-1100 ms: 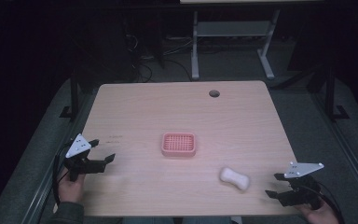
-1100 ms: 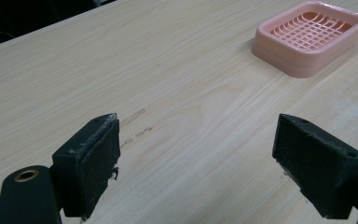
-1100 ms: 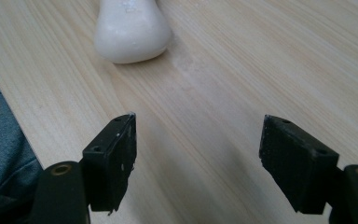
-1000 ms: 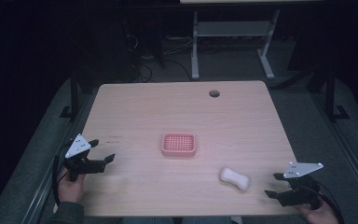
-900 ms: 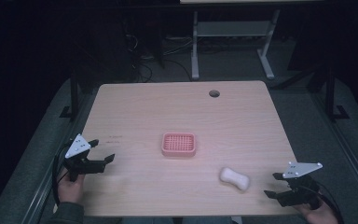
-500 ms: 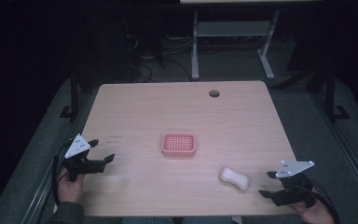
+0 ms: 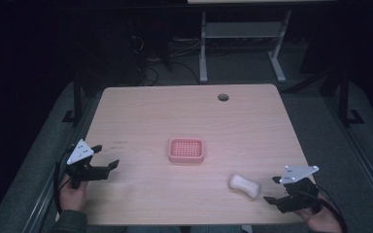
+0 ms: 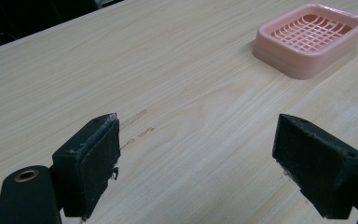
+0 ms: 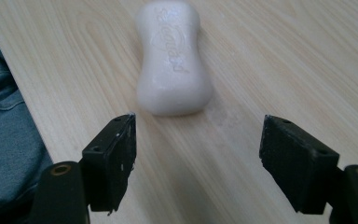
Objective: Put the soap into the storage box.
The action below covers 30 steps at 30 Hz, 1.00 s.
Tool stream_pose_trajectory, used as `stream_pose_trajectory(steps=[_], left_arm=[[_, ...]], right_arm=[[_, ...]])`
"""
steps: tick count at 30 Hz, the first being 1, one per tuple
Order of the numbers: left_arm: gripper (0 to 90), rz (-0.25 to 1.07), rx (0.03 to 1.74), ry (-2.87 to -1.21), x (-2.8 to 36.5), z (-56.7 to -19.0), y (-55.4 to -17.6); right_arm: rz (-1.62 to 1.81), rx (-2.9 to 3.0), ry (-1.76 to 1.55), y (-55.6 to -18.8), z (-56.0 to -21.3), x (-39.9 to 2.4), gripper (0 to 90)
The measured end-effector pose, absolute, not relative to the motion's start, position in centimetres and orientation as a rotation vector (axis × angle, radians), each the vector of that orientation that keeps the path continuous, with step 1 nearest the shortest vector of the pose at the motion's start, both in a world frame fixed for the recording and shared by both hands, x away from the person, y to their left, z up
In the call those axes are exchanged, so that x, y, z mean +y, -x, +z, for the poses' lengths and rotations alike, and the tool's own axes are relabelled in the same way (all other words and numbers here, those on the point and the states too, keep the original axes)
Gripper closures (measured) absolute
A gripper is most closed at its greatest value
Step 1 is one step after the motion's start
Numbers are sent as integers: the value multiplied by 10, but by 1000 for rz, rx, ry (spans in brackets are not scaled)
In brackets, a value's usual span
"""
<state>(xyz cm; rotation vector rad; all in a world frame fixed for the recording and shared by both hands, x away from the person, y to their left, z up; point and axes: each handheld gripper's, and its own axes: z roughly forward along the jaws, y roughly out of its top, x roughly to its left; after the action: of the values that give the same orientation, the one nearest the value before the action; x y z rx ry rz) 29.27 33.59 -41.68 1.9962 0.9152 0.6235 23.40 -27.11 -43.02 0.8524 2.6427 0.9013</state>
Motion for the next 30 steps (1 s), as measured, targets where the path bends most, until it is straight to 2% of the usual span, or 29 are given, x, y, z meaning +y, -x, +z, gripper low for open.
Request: stream_pose_trajectory(steps=[30], left_arm=[[145, 621, 917, -1991, 337, -417, -294]], right_arm=[[822, 2729, -712, -261, -431, -215, 278]])
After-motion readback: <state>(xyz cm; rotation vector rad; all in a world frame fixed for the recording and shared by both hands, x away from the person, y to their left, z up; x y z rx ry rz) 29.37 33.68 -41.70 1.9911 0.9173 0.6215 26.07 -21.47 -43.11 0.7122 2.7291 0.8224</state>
